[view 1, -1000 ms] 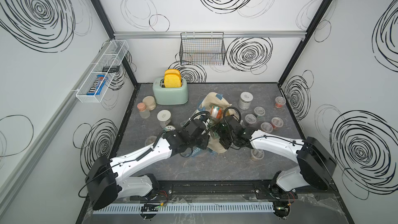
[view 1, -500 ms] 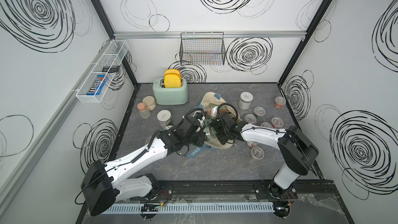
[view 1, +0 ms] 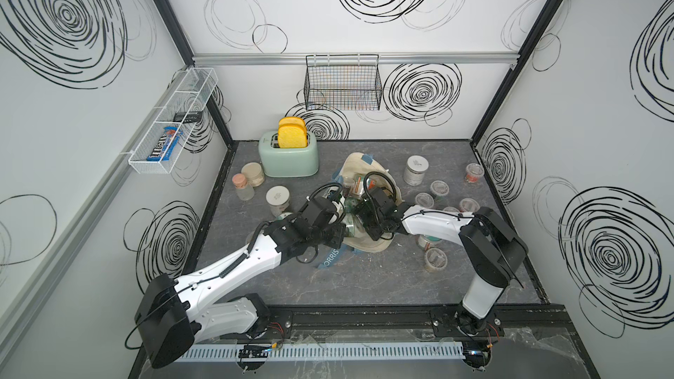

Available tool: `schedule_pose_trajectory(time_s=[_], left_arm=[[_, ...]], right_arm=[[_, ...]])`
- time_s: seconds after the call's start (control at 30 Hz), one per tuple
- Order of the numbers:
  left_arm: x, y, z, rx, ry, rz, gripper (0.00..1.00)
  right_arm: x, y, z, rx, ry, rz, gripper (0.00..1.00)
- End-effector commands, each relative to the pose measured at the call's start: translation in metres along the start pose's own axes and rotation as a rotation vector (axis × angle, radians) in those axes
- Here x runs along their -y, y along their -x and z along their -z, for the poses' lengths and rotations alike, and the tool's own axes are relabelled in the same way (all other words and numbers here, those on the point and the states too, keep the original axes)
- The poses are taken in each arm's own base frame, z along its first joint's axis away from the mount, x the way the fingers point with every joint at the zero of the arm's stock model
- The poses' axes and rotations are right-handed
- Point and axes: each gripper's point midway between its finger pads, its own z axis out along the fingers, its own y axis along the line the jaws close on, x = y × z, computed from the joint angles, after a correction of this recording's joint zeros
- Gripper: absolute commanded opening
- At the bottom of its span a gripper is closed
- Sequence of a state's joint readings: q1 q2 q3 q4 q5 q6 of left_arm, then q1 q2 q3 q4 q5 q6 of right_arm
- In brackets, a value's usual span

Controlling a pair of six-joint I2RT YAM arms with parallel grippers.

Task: Take out the seed jars from the canvas bag
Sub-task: Pick up the seed jar from the canvas bag.

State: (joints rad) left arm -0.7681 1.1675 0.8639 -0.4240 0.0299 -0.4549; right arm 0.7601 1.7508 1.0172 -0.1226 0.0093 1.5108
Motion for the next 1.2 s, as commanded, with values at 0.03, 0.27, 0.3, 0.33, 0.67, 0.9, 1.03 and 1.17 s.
schedule_pose_trajectory(time_s=[0.03, 0.27, 0.3, 0.33, 0.67, 0.9, 1.03, 1.17], left_arm=[[-0.021, -0.013, -0.001, -0.046, 0.072, 0.008, 0.05], [-0.027, -0.009, -0.001, -0.040, 0.085, 0.019, 0.05], [-0.029, -0.009, -0.001, -0.041, 0.088, 0.023, 0.05], [-0.031, -0.009, -0.002, -0.040, 0.090, 0.026, 0.05], [-0.050, -0.004, -0.009, -0.043, 0.112, 0.047, 0.05], [-0.068, 0.010, -0.009, -0.033, 0.135, 0.065, 0.05], [-0.074, 0.017, -0.010, -0.033, 0.142, 0.072, 0.05], [-0.078, 0.024, -0.011, -0.030, 0.152, 0.075, 0.05]], right_arm=[[-0.025, 0.016, 0.033, 0.102, 0.054, 0.121, 0.73], [-0.059, 0.016, 0.076, 0.166, 0.178, 0.307, 0.69], [-0.065, 0.013, 0.085, 0.180, 0.208, 0.349, 0.69], [-0.071, 0.010, 0.094, 0.196, 0.236, 0.400, 0.69], [-0.073, -0.034, 0.188, 0.407, 0.387, 0.818, 0.67], [-0.016, -0.063, 0.214, 0.518, 0.373, 0.966, 0.67], [0.016, -0.079, 0.222, 0.556, 0.363, 1.005, 0.67], [0.052, -0.087, 0.214, 0.587, 0.329, 1.041, 0.67]])
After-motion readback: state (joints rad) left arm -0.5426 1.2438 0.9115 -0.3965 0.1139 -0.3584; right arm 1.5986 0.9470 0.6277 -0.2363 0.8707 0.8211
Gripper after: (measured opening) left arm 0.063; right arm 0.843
